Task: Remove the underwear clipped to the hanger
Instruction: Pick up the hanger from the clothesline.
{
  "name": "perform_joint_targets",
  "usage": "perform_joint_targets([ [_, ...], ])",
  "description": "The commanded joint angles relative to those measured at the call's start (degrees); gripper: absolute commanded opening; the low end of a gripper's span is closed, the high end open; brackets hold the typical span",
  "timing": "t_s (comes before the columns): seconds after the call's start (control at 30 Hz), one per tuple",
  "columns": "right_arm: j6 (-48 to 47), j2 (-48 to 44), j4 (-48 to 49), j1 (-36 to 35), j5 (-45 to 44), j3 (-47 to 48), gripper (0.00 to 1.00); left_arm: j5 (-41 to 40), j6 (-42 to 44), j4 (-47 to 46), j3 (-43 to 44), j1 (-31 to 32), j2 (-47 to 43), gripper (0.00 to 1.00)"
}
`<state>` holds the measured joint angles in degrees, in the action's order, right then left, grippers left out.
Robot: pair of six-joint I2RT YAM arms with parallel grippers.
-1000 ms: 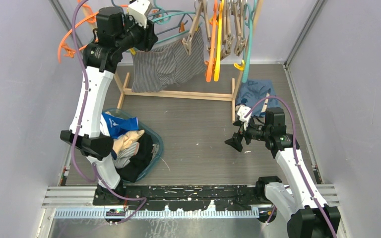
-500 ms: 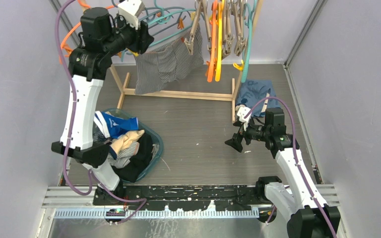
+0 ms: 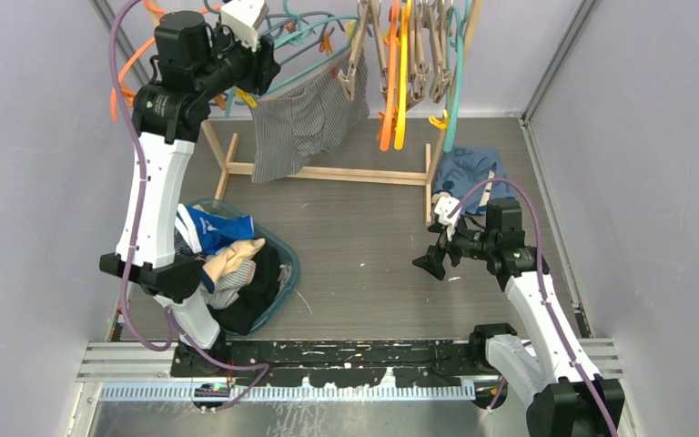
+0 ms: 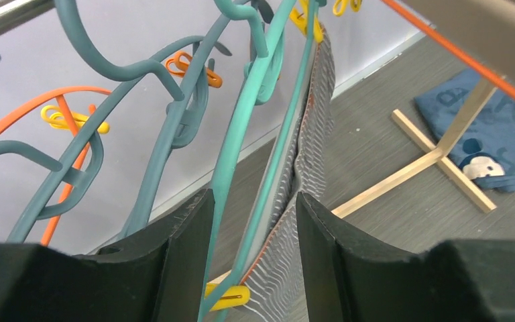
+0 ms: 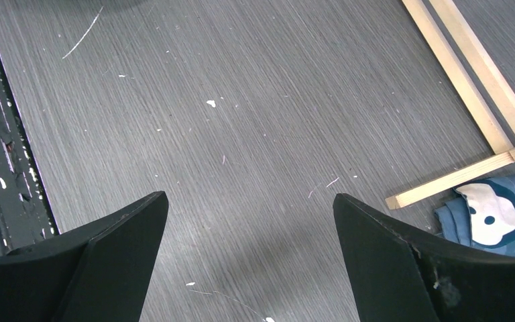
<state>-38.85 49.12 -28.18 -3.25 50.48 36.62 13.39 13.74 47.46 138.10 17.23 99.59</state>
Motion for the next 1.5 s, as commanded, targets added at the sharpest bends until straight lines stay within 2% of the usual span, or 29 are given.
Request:
perform_joint_targets([
  [0.0,-0.7,-0.7,1.0,0.3,1.1,0.1,1.00,-2.4,2.2,-2.0,2.6,0.0,0.8,0.50],
  [0.7,-1.1,-0.8,0.9,0.3,1.2,0.0,1.00,-3.3,4.9,-1.7,1.2,0.0,3.1,0.55],
  [0.83,-1.2,-0.7,0.9,0.2,1.2,-0.1,1.00,-1.6,3.4,-1.3,2.5,0.0,4.4,0.46],
  [1.1,-1.4,-0.7,0.9,0.3,1.3,-0.3,1.00,-0.5,-0.2,-2.1,3.1,0.0,5.2,0.20],
  [1.23,-1.6,-0.7,0.8,0.3,1.4,-0.3,1.00,-0.2,-4.6,-6.7,-0.3,0.0,2.9,0.01],
  [1.47,-1.9,-0.8,0.7,0.2,1.6,-0.4,1.00,-2.4,-9.7,-13.0,-4.0,-0.1,-0.8,0.00],
])
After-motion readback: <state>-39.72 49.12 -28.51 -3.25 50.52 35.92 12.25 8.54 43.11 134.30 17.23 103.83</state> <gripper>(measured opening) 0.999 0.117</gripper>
